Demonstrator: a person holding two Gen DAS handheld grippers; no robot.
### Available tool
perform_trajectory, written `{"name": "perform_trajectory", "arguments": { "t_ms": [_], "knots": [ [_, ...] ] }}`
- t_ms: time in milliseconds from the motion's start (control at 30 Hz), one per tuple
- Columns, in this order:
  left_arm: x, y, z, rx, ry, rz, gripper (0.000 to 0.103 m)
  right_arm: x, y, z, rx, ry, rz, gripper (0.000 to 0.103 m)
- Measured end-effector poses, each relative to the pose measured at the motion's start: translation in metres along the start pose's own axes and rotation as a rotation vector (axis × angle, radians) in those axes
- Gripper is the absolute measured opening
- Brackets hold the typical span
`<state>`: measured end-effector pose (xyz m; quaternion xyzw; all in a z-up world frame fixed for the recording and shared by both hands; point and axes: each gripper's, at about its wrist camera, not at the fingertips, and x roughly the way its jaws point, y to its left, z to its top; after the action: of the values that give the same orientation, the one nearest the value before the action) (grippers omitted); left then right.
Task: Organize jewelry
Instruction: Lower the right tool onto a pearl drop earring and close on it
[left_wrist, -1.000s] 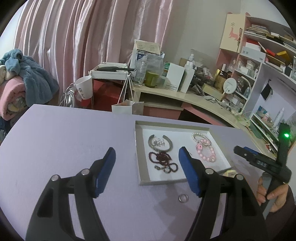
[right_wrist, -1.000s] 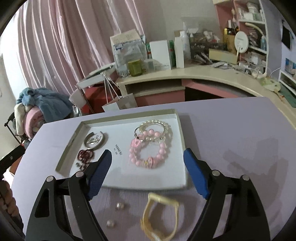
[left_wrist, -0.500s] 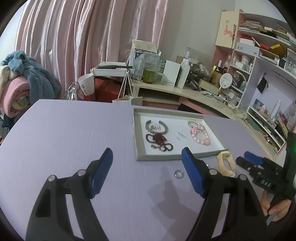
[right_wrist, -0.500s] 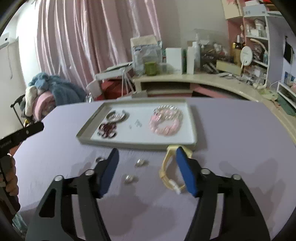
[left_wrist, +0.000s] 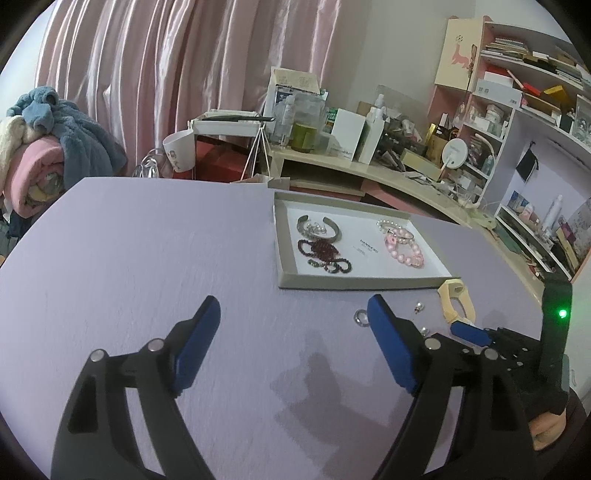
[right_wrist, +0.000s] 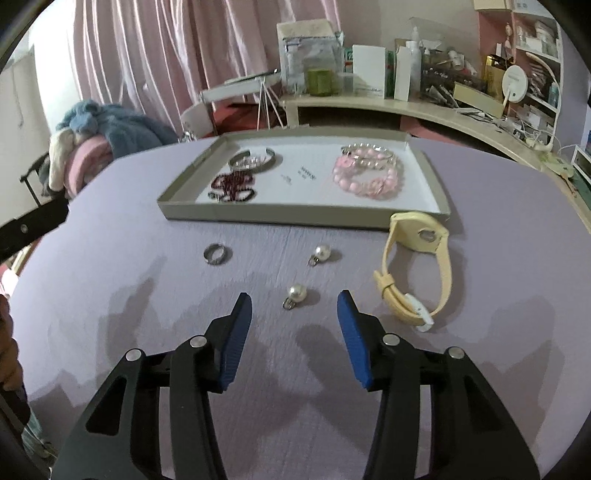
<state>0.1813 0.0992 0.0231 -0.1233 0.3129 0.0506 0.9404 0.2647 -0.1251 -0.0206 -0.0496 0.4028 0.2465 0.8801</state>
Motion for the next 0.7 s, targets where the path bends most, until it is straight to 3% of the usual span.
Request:
{"name": "perform_trajectory", "arguments": {
  "t_ms": [233,600,700],
  "knots": [
    [0.004,0.002,-0.003,0.001,0.011,-0.002,0.082,0.019,0.0,0.001,0.014,0.056,-0.014,0.039],
    [0.01,0.005,-0.004,-0.005,0.026,0.003,0.082,0.024,0.004,0.006,-0.009,0.054,-0.033,0.033],
    [0.011,0.004,-0.004,-0.003,0.031,0.003,0.082,0.024,0.005,0.007,-0.016,0.056,-0.045,0.019]
  ]
}}
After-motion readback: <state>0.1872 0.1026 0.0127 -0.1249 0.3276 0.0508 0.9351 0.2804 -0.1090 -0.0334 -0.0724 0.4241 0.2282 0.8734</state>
